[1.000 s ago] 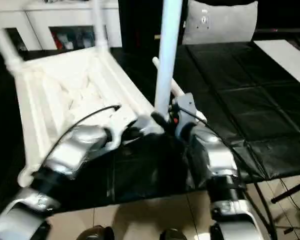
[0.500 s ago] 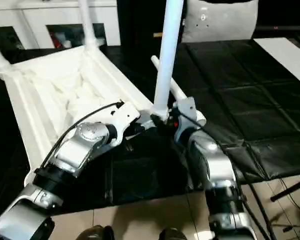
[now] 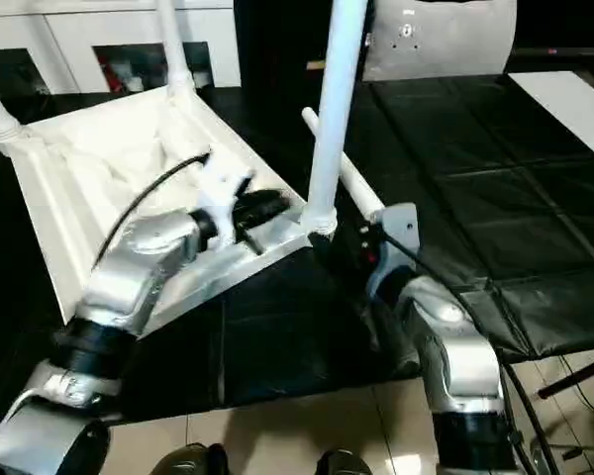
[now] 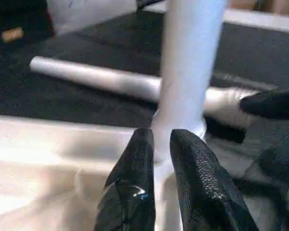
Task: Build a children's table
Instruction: Rotate table base
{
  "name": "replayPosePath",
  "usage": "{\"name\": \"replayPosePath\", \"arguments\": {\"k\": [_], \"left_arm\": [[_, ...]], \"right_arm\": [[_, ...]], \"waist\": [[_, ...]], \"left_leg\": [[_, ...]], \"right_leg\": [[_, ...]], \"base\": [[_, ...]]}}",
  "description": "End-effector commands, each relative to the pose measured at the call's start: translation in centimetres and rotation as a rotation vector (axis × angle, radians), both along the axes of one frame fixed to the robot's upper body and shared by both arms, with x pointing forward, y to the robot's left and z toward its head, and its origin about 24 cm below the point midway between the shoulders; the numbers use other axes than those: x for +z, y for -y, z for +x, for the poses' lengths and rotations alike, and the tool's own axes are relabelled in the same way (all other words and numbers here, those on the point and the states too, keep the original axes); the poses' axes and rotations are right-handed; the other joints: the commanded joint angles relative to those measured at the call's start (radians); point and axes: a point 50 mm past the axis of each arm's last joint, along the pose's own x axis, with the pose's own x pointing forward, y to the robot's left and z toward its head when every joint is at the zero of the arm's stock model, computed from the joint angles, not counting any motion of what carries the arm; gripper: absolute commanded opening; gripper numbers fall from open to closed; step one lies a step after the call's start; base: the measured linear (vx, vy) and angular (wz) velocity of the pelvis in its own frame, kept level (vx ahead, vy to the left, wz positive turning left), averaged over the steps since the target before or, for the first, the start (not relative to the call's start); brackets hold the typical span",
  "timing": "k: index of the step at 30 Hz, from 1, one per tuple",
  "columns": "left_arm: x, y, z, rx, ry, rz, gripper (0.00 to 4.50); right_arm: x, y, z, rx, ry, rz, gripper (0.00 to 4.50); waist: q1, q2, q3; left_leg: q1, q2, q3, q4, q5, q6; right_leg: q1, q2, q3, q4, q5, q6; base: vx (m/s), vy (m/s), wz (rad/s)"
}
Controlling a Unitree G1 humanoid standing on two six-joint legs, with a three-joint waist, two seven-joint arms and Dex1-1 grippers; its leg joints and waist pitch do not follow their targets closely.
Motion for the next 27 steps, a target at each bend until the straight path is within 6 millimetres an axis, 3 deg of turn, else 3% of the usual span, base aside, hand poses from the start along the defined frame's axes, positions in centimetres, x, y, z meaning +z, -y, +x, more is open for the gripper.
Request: {"name": "replayPosePath", "arguments": {"k": [1,5,8,9,11,12,18,25,27], "left_arm": [[1.0,-2.5,0.3,0.097,0.031,0.048,0.79],[2.0,-7.9,0.6,0.300,0.076,0.244,0.79],[2.4,-11.6,0.5,0.428,0.080,0.415,0.79],[2.7,-14.1,0.3,0.510,0.062,0.512,0.79],[2.8,-14.8,0.2,0.534,0.057,0.539,0.79],[2.9,-16.9,-0.2,0.593,0.036,0.620,0.79],[1.7,-20.0,-1.5,0.649,-0.059,0.783,0.79],[-1.0,-20.3,-2.8,0.555,-0.198,0.861,0.63],[-2.1,-19.5,-3.7,0.433,-0.272,0.855,0.54]], "right_arm": [[-0.4,-0.8,-0.5,0.074,-0.036,-0.039,4.43],[-1.1,-1.9,-1.2,0.183,-0.079,-0.091,4.43],[-1.3,-2.3,-1.4,0.213,-0.093,-0.118,4.43],[-1.4,-2.4,-1.4,0.214,-0.103,-0.128,4.43],[-1.4,-2.4,-1.4,0.213,-0.106,-0.130,4.43],[-1.6,-2.4,-1.3,0.208,-0.124,-0.139,4.43],[-2.0,-2.6,-1.2,0.232,-0.167,-0.184,4.43],[-2.5,-3.0,-0.9,0.251,-0.193,-0.213,4.48],[-2.7,-3.4,-0.2,0.239,-0.189,-0.218,4.50]], "waist": [[0.003,-0.015,-0.066],[-0.005,-0.013,-0.064],[-0.005,-0.009,-0.065],[-0.002,-0.006,-0.067],[-0.002,-0.004,-0.066],[0.000,-0.005,-0.068],[0.008,-0.003,-0.066],[0.009,-0.002,-0.068],[0.009,-0.002,-0.069]], "left_leg": [[0.028,0.054,-0.034,-0.079,-0.237,0.039],[0.028,0.053,-0.036,-0.081,-0.239,0.023],[0.032,0.054,-0.034,-0.081,-0.217,0.019],[0.035,0.054,-0.034,-0.079,-0.203,0.019],[0.032,0.052,-0.034,-0.081,-0.186,0.017],[0.034,0.053,-0.033,-0.079,-0.180,0.013],[0.039,0.055,-0.033,-0.084,-0.223,-0.013],[0.038,0.055,-0.035,-0.087,-0.257,-0.032],[0.038,0.055,-0.035,-0.086,-0.246,-0.031]], "right_leg": [[0.041,-0.057,0.045,-0.087,-0.300,-0.153],[0.039,-0.054,0.048,-0.084,-0.292,-0.132],[0.036,-0.052,0.050,-0.078,-0.234,-0.150],[0.035,-0.052,0.050,-0.074,-0.206,-0.156],[0.037,-0.050,0.050,-0.068,-0.174,-0.164],[0.038,-0.052,0.050,-0.066,-0.158,-0.175],[0.034,-0.056,0.052,-0.068,-0.195,-0.183],[0.034,-0.060,0.055,-0.071,-0.222,-0.172],[0.034,-0.062,0.055,-0.070,-0.202,-0.185]], "base": [[0.000,0.000,0.00],[0.000,0.000,0.00],[0.000,0.000,0.00],[0.000,0.000,0.00],[0.000,0.000,0.00],[0.000,0.000,0.00],[0.000,0.000,0.00],[0.000,0.000,0.00],[0.000,0.000,0.00]]}}
